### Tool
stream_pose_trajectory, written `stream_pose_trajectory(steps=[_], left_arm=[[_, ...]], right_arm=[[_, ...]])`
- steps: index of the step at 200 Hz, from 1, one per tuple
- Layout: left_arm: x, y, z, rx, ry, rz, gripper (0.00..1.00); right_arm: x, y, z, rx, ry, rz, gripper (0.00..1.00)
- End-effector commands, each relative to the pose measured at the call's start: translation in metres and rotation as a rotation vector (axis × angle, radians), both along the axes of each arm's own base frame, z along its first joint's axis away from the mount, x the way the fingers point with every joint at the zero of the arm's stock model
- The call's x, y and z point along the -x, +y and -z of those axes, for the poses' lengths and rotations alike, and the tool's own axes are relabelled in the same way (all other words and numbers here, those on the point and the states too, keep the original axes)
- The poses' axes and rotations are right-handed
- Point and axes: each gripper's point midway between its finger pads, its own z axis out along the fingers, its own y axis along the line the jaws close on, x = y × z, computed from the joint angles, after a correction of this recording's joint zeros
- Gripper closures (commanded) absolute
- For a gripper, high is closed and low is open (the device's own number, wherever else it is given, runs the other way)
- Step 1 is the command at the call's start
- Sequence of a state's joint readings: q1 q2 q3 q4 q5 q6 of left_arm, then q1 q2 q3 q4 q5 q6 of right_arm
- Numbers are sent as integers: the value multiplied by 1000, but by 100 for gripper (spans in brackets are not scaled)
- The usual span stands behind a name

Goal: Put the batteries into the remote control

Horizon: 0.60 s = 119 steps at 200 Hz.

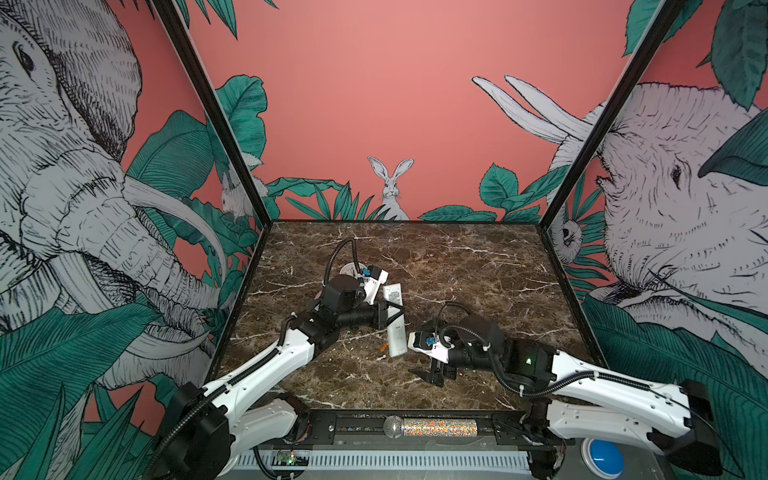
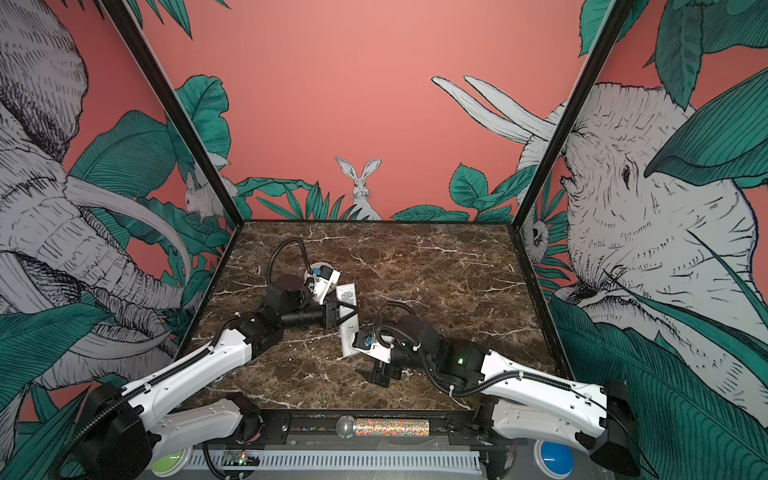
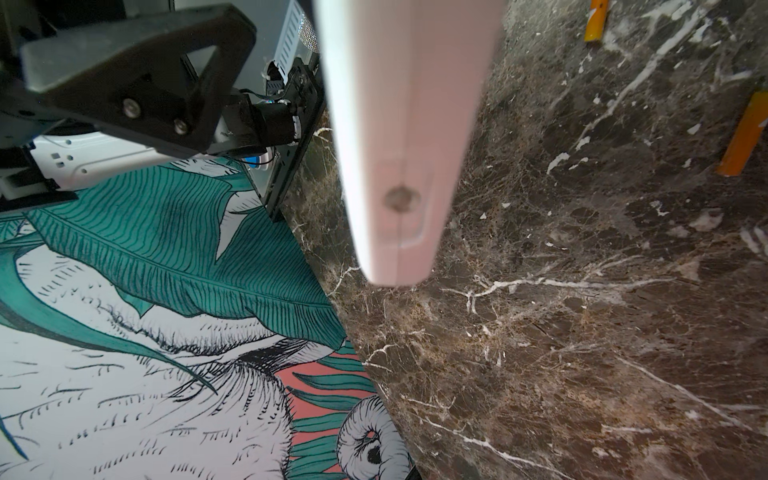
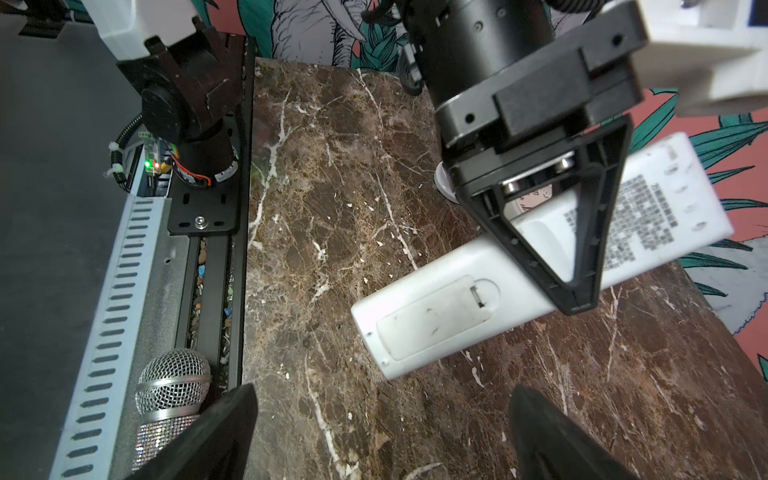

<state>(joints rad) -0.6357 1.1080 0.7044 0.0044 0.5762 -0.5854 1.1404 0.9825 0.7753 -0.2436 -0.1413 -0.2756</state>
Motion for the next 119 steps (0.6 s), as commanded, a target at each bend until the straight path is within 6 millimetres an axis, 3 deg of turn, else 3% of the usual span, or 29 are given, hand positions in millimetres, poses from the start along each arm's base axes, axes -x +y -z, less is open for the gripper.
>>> stream_pose_trajectory(steps=[1, 58, 119], left_arm=[[6, -4, -11, 43, 3, 45, 100], [9, -5, -9, 54, 16, 60, 100], [12, -5, -6, 53, 32, 67, 100]], right_arm=[[2, 2, -1, 9, -46, -33, 5], [-3, 18, 7, 62, -71, -46, 8], [-8, 27, 1, 54, -121, -32, 9]])
